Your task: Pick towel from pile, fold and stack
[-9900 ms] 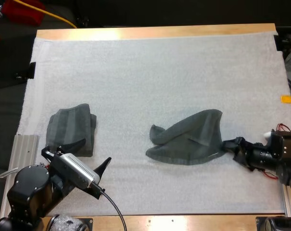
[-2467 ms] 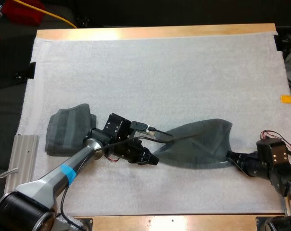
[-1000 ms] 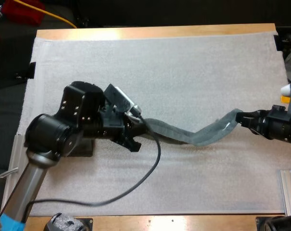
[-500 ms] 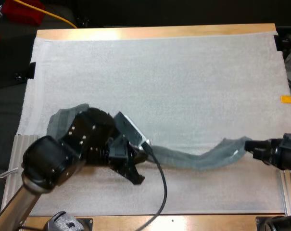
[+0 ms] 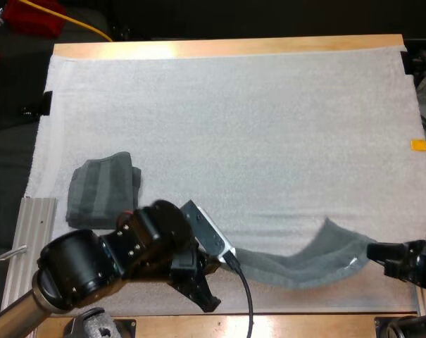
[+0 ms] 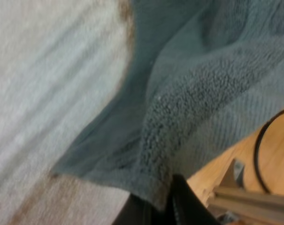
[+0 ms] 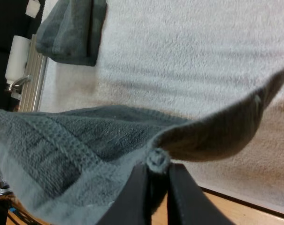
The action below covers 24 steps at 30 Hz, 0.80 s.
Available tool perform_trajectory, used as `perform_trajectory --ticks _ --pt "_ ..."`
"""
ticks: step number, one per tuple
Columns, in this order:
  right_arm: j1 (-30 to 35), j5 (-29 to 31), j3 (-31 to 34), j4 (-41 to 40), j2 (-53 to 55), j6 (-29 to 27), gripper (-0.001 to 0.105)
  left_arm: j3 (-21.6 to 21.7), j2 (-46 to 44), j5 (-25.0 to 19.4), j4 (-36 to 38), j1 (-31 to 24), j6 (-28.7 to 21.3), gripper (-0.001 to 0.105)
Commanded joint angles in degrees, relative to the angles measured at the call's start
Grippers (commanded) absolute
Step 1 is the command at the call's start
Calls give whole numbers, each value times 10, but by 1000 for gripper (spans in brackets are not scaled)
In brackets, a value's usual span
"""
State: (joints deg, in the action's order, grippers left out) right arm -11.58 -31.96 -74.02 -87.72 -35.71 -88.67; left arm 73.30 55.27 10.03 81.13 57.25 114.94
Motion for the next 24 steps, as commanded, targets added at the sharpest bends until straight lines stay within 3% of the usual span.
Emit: perform_trajectory --ticks 1,6,14,16,24 --pt "-1 -11 -7 -31 9 3 2 4 -5 -28 14 18 21 0" --pt "-1 -22 -5 -31 25 30 2 3 -5 -56 24 61 47 0" --pt "-1 -13 -2 -31 20 32 2 -31 -5 -79 21 63 53 0" --pt "-1 -13 34 -27 17 32 2 -32 -2 -89 12 61 53 0" --pt "-1 6 96 51 -17 37 2 -32 41 -181 -4 61 52 0"
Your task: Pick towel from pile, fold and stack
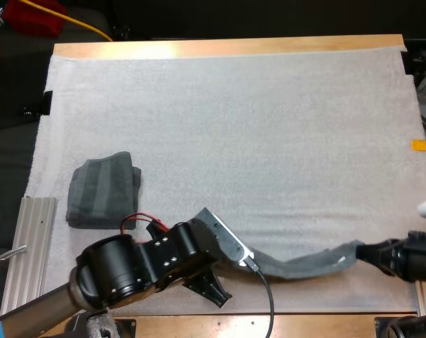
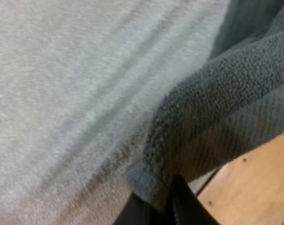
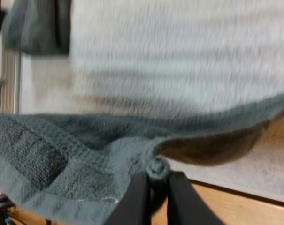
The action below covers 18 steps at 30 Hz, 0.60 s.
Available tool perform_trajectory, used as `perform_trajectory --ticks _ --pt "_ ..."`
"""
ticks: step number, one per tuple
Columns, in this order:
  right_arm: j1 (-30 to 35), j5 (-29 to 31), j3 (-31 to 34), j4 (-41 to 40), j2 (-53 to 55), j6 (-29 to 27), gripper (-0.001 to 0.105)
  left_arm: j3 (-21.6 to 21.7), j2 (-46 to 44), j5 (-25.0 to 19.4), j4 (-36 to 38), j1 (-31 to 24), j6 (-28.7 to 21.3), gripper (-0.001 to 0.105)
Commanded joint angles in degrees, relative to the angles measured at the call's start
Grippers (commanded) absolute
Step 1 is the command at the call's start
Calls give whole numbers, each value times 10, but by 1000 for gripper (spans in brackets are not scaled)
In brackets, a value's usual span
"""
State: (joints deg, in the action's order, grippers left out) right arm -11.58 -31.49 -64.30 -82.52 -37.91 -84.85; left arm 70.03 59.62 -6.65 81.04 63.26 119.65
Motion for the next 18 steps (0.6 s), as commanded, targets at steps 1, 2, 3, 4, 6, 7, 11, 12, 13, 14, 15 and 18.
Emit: perform_trajectory --ticks 1,2,3,4,6,7,11,12,13,14,15,18 --pt "-1 3 -1 5 -1 -2 2 1 2 -18 -4 1 3 0" --pt "-1 4 -1 16 -16 -2 2 1 10 -27 -3 1 -1 0" --pt "-1 4 -1 22 -28 -2 2 1 17 -37 -3 1 -2 0" --pt "-1 5 -1 25 -34 -4 2 1 20 -45 -3 1 -2 0" --pt "-1 8 -1 42 -51 -5 2 1 29 -65 -3 -7 -3 0" --pt "-1 8 -1 57 -58 -2 2 1 32 -67 -5 -16 -7 0" --pt "-1 8 -1 147 -119 22 2 -8 39 30 -84 -139 -91 0" --pt "-1 8 -1 160 -129 27 2 -14 41 43 -91 -153 -99 0" --pt "-1 8 -1 171 -137 31 2 -21 44 57 -96 -167 -106 0" --pt "-1 8 -1 183 -145 34 2 -28 47 71 -101 -180 -113 0" --pt "-1 8 -1 201 -159 41 2 -48 55 85 -111 -198 -121 0" --pt "-1 12 -1 215 -211 41 2 -84 73 134 -159 -249 -129 0"
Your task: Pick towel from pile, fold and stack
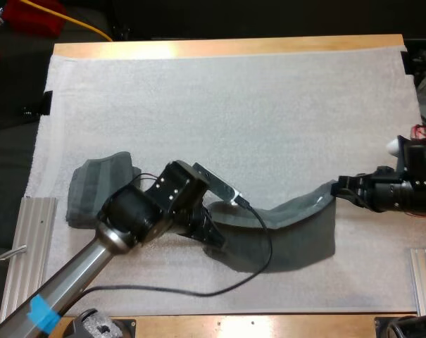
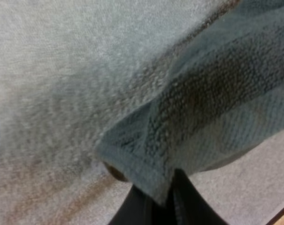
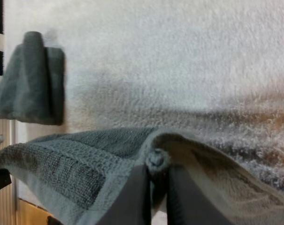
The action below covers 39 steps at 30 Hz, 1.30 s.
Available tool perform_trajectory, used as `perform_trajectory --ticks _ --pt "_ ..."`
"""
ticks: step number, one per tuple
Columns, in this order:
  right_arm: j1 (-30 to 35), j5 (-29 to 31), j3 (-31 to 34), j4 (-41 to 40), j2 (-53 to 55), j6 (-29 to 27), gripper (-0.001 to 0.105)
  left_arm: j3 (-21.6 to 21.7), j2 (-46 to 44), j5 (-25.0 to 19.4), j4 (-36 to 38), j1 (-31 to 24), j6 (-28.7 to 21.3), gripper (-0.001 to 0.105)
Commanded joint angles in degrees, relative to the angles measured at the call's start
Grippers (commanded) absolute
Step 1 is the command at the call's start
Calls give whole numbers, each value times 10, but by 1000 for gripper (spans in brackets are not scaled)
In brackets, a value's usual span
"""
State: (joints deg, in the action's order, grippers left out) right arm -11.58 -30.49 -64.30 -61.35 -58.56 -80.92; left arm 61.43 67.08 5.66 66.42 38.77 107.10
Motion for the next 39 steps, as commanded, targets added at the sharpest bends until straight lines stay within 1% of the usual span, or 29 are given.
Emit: perform_trajectory --ticks 1,4,6,7,10,12,16,17,18,20,22,23,26,29,33,34,35,38,39 --pt "-1 6 -1 8 -14 2 2 0 4 23 -21 -13 -7 0" --pt "-1 13 -1 37 -35 4 2 0 23 52 -49 -42 -11 0" --pt "-1 13 -1 54 -48 21 2 0 34 70 -63 -59 -11 0" --pt "-1 12 -1 66 -60 28 2 0 46 86 -71 -73 -11 0" --pt "-1 11 -1 82 -86 39 2 0 69 116 -81 -102 -11 0" --pt "-1 8 -1 95 -105 49 2 0 87 149 -90 -124 -11 0" --pt "-1 -10 -1 137 -142 94 2 0 124 211 -110 -160 -11 0" --pt "-1 -14 -1 148 -153 112 2 0 136 237 -113 -171 -11 0" --pt "-1 -24 -1 167 -178 149 2 0 159 271 -118 -189 -10 0" --pt "-1 -33 -1 176 -192 165 2 0 171 289 -122 -199 -5 0" --pt "-1 -45 -1 189 -209 191 2 0 193 331 -133 -219 5 0" --pt "-1 -46 -1 198 -220 201 2 0 208 361 -145 -233 17 0" --pt "-1 -44 -1 216 -237 225 2 0 221 385 -164 -248 36 0" --pt "-1 -44 -1 244 -253 259 2 2 250 432 -196 -278 69 0" --pt "-1 -41 -1 282 -273 304 2 2 277 465 -222 -298 93 0" --pt "-1 -40 -1 293 -280 316 2 2 286 474 -233 -303 106 0" --pt "0 -38 -1 318 -298 347 2 3 311 491 -260 -313 142 0" --pt "0 -29 -1 337 -311 366 2 3 325 500 -285 -315 162 0" --pt "0 -23 -1 357 -317 377 2 3 331 499 -310 -314 178 0"
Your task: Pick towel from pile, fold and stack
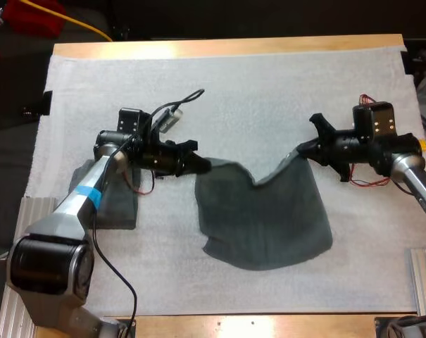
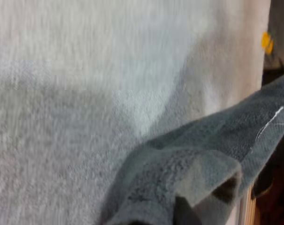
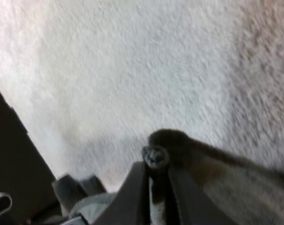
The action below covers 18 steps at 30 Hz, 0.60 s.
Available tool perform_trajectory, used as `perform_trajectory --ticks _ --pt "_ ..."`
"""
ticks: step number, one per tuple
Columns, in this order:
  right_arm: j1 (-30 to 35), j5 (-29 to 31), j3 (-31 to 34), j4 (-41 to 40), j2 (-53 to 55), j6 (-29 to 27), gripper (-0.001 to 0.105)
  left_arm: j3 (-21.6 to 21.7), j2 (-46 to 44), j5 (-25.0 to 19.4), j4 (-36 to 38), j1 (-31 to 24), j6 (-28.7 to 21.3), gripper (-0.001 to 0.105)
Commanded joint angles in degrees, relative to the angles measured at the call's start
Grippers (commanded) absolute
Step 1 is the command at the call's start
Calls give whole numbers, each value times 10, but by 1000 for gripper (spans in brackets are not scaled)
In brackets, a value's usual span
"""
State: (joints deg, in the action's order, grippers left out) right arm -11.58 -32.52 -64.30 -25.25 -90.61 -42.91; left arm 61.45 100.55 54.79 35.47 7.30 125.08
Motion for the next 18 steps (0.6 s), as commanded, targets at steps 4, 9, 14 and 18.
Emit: perform_trajectory --ticks 4,9,14,18 --pt "0 28 0 30 0 14 2 2 -1 -20 -46 0 28 0" --pt "0 71 0 39 0 22 2 2 0 -52 -75 0 50 0" --pt "0 96 0 50 -1 44 2 2 0 -88 -75 0 50 3" --pt "0 98 0 52 -4 53 7 2 0 -97 -82 0 50 32"
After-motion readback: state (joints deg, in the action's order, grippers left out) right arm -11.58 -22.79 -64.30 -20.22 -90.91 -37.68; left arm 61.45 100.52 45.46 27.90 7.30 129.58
